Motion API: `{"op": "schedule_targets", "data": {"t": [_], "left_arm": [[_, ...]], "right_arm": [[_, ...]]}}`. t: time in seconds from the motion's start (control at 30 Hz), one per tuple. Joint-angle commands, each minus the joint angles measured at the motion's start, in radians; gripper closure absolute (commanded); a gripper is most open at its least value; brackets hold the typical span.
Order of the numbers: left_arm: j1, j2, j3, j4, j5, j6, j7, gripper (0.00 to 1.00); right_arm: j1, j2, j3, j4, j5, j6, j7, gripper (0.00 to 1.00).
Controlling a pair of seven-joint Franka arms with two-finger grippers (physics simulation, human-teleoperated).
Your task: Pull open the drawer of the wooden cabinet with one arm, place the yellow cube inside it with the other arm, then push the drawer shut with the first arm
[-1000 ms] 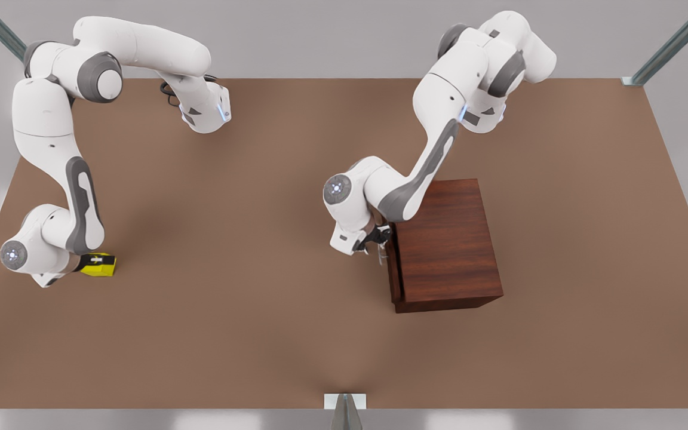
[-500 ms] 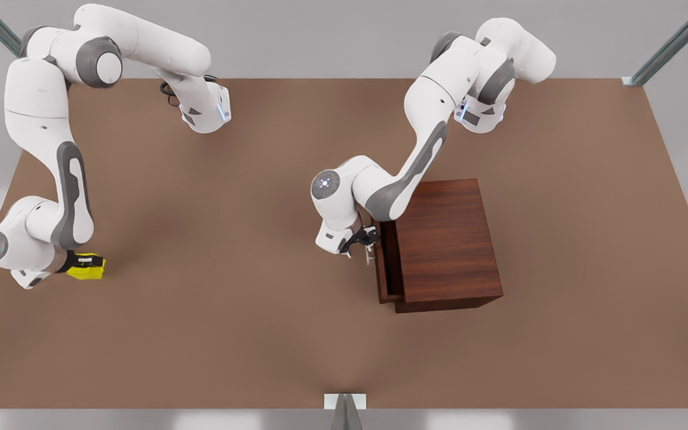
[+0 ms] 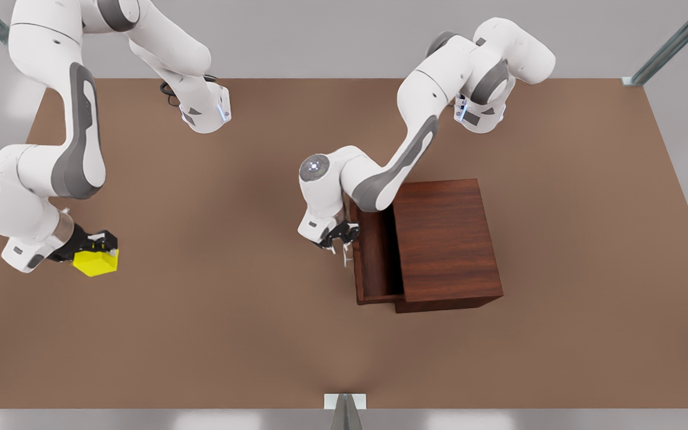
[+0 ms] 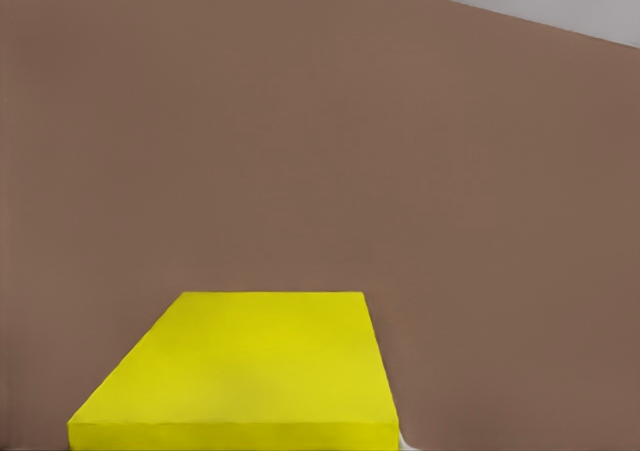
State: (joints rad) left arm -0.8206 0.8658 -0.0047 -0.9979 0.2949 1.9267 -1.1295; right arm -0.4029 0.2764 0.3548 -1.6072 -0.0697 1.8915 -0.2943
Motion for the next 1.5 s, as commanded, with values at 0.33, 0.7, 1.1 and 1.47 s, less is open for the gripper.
{"op": "schedule_targets", "data": {"t": [0.33,0.7,1.1,1.47], "left_arm": [[0.392,-0.2,-0.005,0.047,-0.303,-0.422,0.569,0.08],[0.744,-0.582,-0.044,-0.378,-0.333,-0.296,1.005,0.79],[0.67,-0.522,-0.046,-0.357,-0.491,-0.169,-0.773,0.79],[0.624,-0.522,-0.047,-0.357,-0.514,-0.169,-0.866,0.79]], "right_arm": [[0.004,-0.022,0.027,0.007,0.021,-0.06,0.195,0.39],[0.007,-0.029,0.322,0.079,-0.062,-0.146,0.632,0.38],[0.889,0.483,0.218,0.641,-0.392,-0.166,1.521,0.39],[0.92,0.587,0.205,0.633,-0.392,-0.094,1.554,0.0]]}}
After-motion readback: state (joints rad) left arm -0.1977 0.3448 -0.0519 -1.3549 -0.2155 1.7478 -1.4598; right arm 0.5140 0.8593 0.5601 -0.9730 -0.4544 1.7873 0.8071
